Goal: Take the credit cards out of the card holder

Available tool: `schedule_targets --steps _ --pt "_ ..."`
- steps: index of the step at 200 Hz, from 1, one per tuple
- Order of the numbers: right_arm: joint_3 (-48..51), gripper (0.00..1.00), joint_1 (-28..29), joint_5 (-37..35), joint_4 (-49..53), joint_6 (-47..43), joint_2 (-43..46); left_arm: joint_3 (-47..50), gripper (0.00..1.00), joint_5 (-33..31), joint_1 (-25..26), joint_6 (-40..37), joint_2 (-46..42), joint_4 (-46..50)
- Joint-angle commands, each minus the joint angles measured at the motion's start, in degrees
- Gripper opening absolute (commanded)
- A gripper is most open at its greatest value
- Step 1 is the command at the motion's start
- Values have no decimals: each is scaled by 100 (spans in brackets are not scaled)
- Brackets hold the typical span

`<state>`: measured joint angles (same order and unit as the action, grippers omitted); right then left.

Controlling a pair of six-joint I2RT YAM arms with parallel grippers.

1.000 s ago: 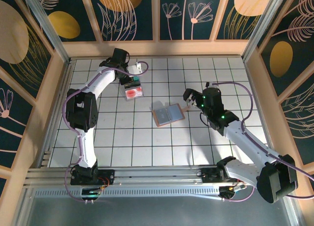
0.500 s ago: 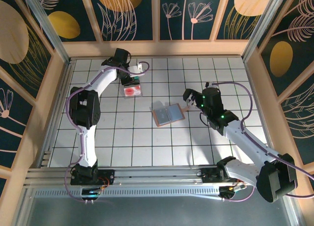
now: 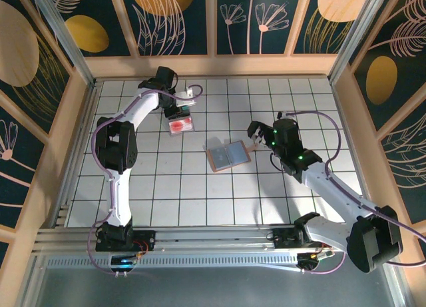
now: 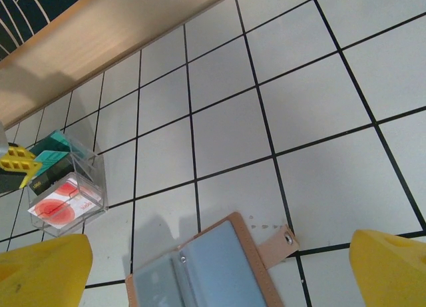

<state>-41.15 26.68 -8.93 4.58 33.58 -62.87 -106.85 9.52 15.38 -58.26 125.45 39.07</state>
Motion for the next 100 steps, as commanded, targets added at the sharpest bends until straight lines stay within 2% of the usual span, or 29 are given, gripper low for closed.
schedule_targets --steps 1,55,90,100 --pt "-147 99 -30 51 -239 87 -58 -75 0 470 -19 -7 60 566" --pt "-148 99 -27 172 -304 43 -98 107 0 571 44 242 -46 545" --pt "-122 99 -23 266 -318 17 -96 -32 0 139 65 398 -14 515" --pt "-113 99 -22 306 -335 8 -90 -207 3 -18 71 461 48 647"
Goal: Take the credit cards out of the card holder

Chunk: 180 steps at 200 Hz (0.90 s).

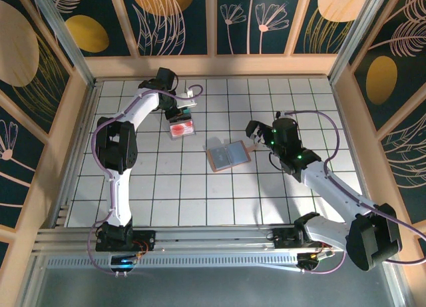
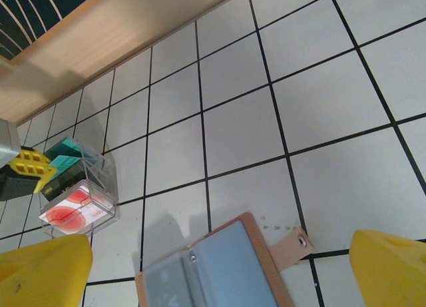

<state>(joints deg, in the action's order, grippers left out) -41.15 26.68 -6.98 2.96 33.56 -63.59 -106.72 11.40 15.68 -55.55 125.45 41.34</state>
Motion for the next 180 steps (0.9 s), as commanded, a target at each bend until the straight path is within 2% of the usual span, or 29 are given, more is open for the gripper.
schedule_targets --steps 1,46,71,121,154,166,180 --pt "-113 99 -22 115 -178 10 -15 -241 4 -220 40 196 54 437" --pt "-86 99 -19 251 -278 10 -61 -696 12 -499 35 394 95 735" --pt "-93 99 -19 325 -306 -4 -94 -707 22 -369 36 437 -19 709" --pt "-91 99 -12 426 -285 -66 -76 -799 23 -235 35 552 -34 716" --pt "-164 99 38 388 -65 -176 -174 -692 24 153 39 865 -518 446" --pt "-245 99 106 346 58 -258 -279 -544 42 212 34 1052 -802 204" --pt "-346 99 239 210 241 -360 -408 -348 56 209 37 1342 -1119 -82"
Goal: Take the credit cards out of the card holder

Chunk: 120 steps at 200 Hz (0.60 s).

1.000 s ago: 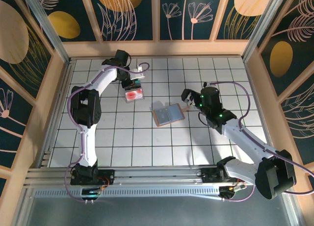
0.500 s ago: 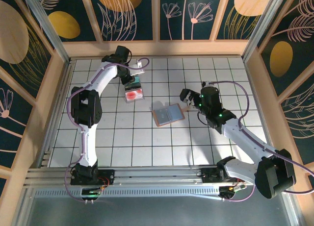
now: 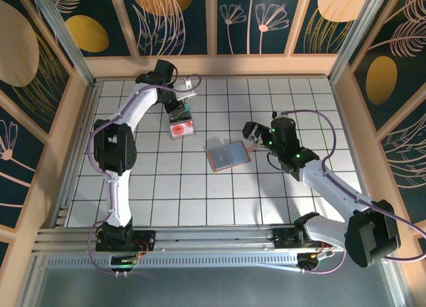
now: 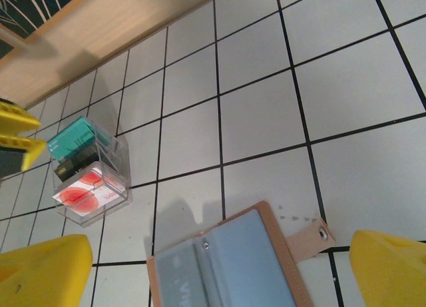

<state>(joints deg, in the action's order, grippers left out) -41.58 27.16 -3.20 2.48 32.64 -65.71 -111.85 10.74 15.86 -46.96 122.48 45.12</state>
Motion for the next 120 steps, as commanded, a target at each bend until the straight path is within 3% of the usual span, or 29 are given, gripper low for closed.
schedule_targets --steps 1,15,36,69,120 --pt "-313 99 201 -174 298 -277 -205 182 57 273 17 511 -844 -482" --pt "-436 95 363 -286 472 -398 -370 453 70 324 23 812 -1169 -749" --pt "-687 84 656 -432 757 -598 -663 1179 98 361 22 1437 -1771 -1447" --pt "-1124 68 1088 -568 1267 -969 -1206 2644 99 -37 20 2703 -2975 -2965" --pt "-1593 52 1660 -479 1726 -1394 -2120 4794 99 -904 21 4940 -4661 -4783"
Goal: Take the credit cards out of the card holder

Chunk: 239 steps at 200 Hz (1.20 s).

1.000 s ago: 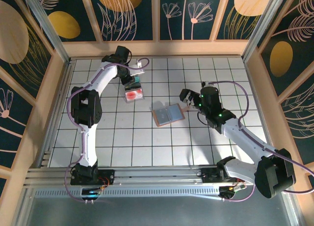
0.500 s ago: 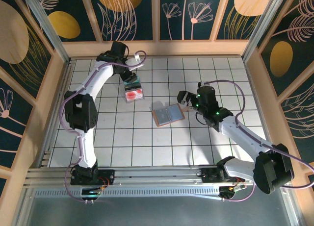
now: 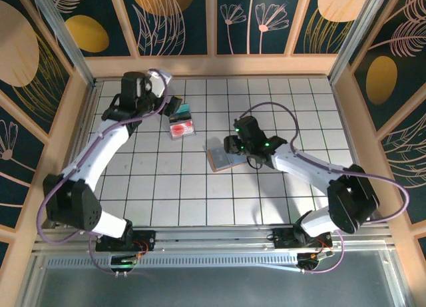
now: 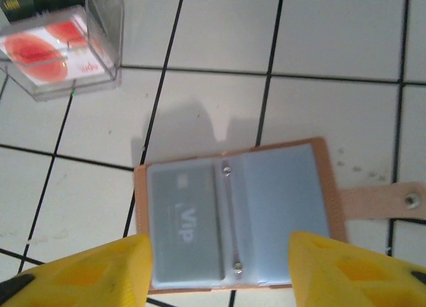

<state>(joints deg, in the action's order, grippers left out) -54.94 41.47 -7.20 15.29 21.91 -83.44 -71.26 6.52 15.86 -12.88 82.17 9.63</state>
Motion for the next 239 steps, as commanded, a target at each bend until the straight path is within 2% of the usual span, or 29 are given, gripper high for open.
schedule_targets --steps 1,36,77,111,156,214,239 --pt "-269 52 234 -75 451 -324 -366 767 99 -488 22 1578 -662 -1256" --pt "-478 48 471 92 501 -456 -922 1782 99 -743 15 2827 -1300 -1566" --pt "-702 48 564 166 528 -539 -1403 2777 99 -958 19 3680 -1727 -1986" --pt "-789 57 564 166 530 -558 -1684 3132 99 -1038 17 3938 -1803 -2025" --pt "-868 64 563 193 407 -574 -1961 3484 99 -1025 21 4292 -1819 -2311" --pt "-887 64 535 267 337 -587 -2228 3562 99 -1003 17 4402 -1692 -2439" --pt "-840 58 533 344 326 -556 -2246 3573 99 -1012 20 4417 -1678 -2465"
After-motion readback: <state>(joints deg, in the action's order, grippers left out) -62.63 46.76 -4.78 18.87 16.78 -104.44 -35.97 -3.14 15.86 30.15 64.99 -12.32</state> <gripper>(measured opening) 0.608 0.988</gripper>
